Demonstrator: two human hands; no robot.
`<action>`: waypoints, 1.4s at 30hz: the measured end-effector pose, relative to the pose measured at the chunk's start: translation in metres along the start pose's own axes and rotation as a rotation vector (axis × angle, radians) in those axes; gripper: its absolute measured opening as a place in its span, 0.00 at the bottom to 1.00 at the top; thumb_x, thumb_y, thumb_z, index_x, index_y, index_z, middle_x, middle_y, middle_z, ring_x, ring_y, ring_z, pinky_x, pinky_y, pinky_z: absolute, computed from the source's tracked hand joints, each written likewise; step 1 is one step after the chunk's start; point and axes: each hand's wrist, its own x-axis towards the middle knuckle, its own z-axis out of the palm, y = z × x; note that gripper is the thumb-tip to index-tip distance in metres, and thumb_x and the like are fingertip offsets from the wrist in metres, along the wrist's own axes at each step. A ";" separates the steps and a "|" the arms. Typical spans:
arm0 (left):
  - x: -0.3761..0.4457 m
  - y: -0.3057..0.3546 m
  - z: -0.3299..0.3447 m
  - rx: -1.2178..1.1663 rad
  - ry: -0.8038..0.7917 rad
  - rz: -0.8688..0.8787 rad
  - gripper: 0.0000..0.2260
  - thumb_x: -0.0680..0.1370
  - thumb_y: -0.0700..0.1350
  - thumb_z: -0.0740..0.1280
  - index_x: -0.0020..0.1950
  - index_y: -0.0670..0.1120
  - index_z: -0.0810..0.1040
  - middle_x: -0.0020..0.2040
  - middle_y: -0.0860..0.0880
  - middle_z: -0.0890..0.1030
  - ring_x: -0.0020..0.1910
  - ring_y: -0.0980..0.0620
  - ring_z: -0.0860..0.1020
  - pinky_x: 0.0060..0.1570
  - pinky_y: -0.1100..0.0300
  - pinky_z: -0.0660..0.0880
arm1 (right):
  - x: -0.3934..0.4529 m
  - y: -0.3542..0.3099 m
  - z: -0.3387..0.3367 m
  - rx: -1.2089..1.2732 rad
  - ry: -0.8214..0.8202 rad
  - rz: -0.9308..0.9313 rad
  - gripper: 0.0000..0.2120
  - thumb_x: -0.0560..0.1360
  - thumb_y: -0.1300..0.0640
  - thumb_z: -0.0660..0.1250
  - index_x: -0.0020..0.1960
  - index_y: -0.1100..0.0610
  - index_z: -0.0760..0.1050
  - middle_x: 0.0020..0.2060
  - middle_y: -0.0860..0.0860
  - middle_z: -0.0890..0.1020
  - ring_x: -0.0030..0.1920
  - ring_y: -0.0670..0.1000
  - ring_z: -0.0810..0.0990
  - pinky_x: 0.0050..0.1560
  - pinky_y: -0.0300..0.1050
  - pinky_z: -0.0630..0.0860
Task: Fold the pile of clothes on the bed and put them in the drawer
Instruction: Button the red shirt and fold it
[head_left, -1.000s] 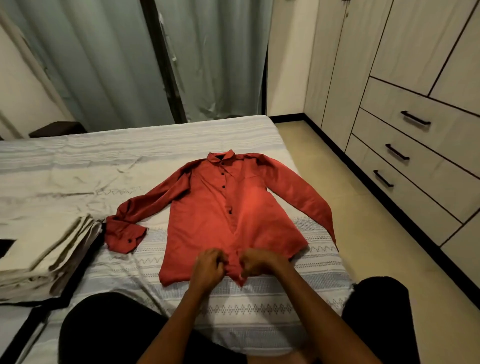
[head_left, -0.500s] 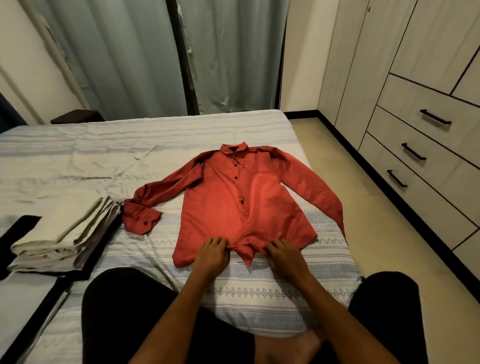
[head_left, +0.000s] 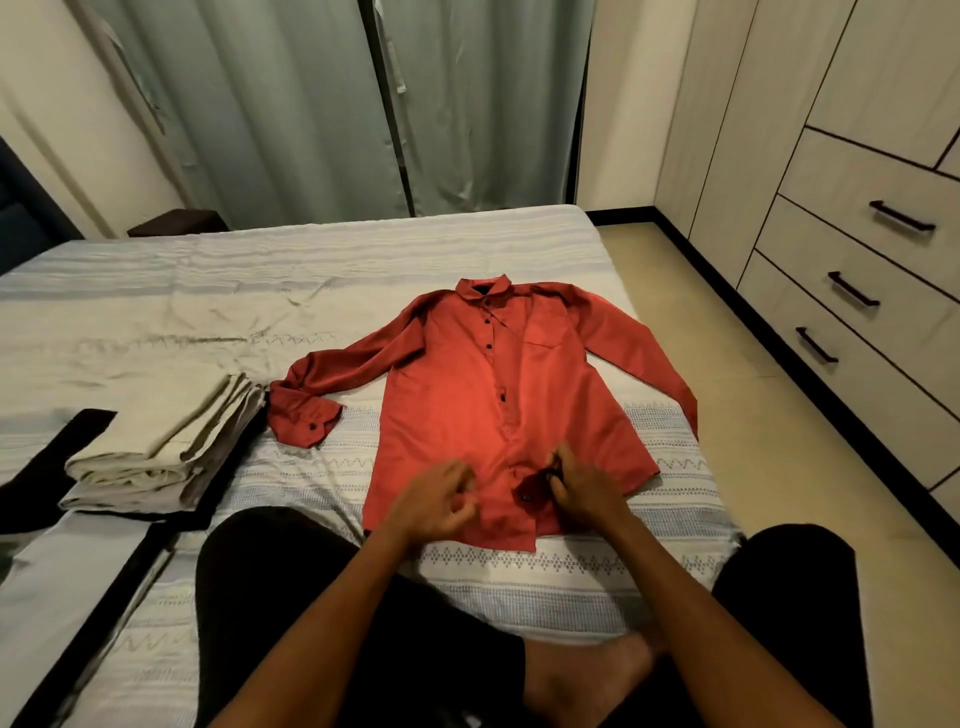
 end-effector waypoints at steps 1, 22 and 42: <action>-0.004 0.005 0.005 0.136 -0.047 0.148 0.14 0.78 0.59 0.65 0.50 0.48 0.72 0.46 0.50 0.75 0.42 0.53 0.71 0.42 0.59 0.67 | -0.001 -0.002 -0.001 0.031 -0.019 -0.010 0.07 0.78 0.59 0.62 0.54 0.51 0.70 0.47 0.52 0.81 0.47 0.60 0.81 0.40 0.49 0.71; 0.058 0.012 0.007 -0.466 -0.188 -0.504 0.10 0.80 0.41 0.60 0.42 0.48 0.78 0.29 0.50 0.77 0.23 0.51 0.74 0.24 0.62 0.68 | 0.036 -0.018 -0.012 -0.232 -0.075 -0.057 0.23 0.81 0.40 0.60 0.40 0.57 0.80 0.36 0.54 0.83 0.41 0.57 0.83 0.37 0.47 0.71; 0.295 -0.112 0.002 0.081 0.043 -0.426 0.15 0.78 0.42 0.62 0.63 0.45 0.79 0.60 0.43 0.82 0.57 0.39 0.79 0.53 0.49 0.73 | 0.297 0.006 -0.016 -0.420 0.092 -0.044 0.18 0.79 0.48 0.62 0.62 0.58 0.80 0.66 0.56 0.76 0.74 0.62 0.64 0.71 0.57 0.61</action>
